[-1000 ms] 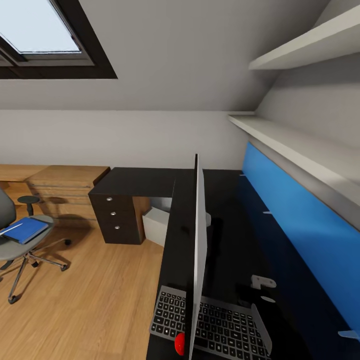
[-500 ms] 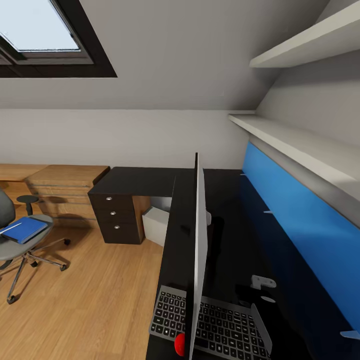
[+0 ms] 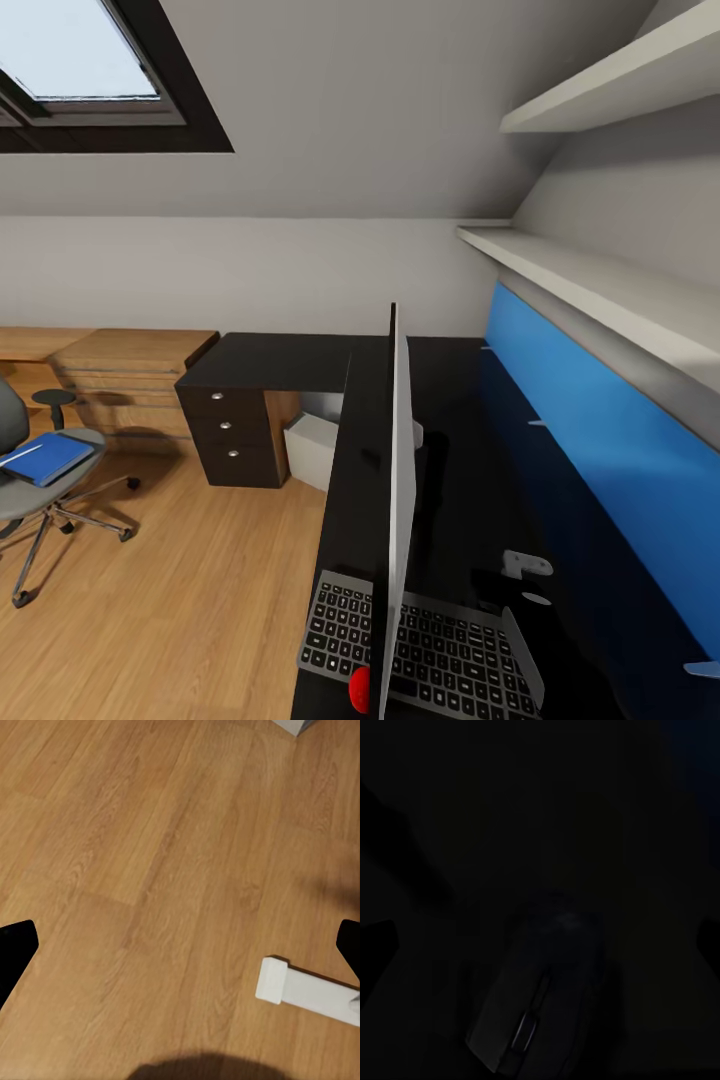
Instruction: In the bedroom, organize the workspace by keeping the computer under the desk, ensuring the monitor is on the desk, placing the keyboard on the desk next to the monitor, placing the mouse on the desk next to the keyboard, moving the folder from the swivel chair onto the desk next to the mouse, stacking the notebook on top of the folder with the pen on top of the notebook, and positioning the swivel chair next to the desk.
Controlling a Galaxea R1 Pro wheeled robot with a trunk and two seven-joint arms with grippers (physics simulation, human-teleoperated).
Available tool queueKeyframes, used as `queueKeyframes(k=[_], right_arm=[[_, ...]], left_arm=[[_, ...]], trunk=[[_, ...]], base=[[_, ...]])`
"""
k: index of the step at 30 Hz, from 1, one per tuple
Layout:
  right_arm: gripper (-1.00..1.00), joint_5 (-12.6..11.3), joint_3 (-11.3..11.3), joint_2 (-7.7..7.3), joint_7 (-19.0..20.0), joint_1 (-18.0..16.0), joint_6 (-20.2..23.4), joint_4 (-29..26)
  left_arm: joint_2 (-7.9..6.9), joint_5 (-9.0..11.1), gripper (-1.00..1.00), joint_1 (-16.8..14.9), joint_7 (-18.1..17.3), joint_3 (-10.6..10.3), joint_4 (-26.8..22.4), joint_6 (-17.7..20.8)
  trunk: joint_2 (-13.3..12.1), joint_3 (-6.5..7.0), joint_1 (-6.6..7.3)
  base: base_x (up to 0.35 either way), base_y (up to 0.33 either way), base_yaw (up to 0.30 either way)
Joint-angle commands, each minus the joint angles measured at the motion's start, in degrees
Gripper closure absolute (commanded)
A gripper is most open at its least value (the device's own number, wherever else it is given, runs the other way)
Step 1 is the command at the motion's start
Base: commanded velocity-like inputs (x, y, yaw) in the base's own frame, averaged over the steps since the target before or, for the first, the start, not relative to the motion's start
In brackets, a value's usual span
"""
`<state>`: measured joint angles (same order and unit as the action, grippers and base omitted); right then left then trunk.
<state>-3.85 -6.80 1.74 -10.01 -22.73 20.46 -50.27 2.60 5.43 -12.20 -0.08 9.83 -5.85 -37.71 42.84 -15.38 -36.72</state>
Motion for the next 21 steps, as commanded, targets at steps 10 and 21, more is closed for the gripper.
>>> queueKeyframes(k=[10, 21], right_arm=[[-1.00, -0.4, -0.1, 0.07, -0.3, 0.0, 0.3, -0.1], [-1.00, -0.5, -0.1, 0.02, -0.3, 0.0, 0.3, -0.1]], left_arm=[[-0.05, 0.5, -1.00, 0.0, 0.0, -0.3, 0.0, -0.2], [-0.05, 0.6, -1.00, 0.0, 0.0, -0.3, 0.0, -0.2]], trunk=[[0.9, -0.44, -0.46], [3.3, -1.52, -1.77]], base=[[0.000, 0.000, 0.000], [0.000, 0.000, 0.000]])
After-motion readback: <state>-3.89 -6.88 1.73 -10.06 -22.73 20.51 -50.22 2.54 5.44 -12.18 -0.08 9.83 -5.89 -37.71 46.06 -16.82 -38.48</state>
